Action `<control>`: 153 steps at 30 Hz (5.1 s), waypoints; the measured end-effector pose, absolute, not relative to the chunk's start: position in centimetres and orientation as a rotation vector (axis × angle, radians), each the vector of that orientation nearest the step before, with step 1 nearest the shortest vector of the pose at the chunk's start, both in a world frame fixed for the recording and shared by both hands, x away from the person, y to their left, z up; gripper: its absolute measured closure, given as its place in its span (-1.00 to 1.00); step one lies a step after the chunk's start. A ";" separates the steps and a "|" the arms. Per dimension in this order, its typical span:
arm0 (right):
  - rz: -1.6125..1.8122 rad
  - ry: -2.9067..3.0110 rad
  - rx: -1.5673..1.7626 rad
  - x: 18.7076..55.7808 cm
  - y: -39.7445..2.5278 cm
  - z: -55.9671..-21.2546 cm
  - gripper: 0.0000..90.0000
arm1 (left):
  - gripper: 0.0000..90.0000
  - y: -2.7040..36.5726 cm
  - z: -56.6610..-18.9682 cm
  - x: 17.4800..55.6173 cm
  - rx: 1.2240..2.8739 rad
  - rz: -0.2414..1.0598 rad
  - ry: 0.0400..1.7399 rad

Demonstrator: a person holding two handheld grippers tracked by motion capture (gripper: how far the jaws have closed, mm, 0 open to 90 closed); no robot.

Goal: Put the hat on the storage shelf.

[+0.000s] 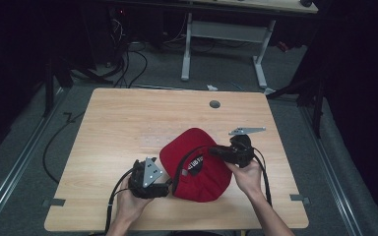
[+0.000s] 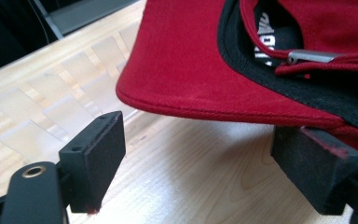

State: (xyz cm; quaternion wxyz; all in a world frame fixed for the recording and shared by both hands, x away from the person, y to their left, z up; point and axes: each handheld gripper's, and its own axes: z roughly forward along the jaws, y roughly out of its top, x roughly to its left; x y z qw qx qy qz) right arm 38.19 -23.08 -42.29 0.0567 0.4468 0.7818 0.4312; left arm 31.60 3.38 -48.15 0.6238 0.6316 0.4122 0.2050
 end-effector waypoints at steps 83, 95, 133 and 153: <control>1.594 2.095 1.417 37.6 -28.6 -41.2 -0.03 | 0.89 5.8 -44.4 29.3 1.608 0.275 0.806; 1.318 2.139 1.451 36.9 -28.5 -47.4 -0.10 | 0.89 7.9 -43.6 30.9 1.466 0.250 0.907; 0.890 2.108 1.403 36.7 -28.9 -53.1 -0.20 | 0.88 11.5 -41.6 35.8 1.181 0.211 1.043; 0.891 2.108 1.402 36.7 -28.9 -53.1 -0.20 | 0.88 12.5 -40.0 38.8 1.113 0.276 1.045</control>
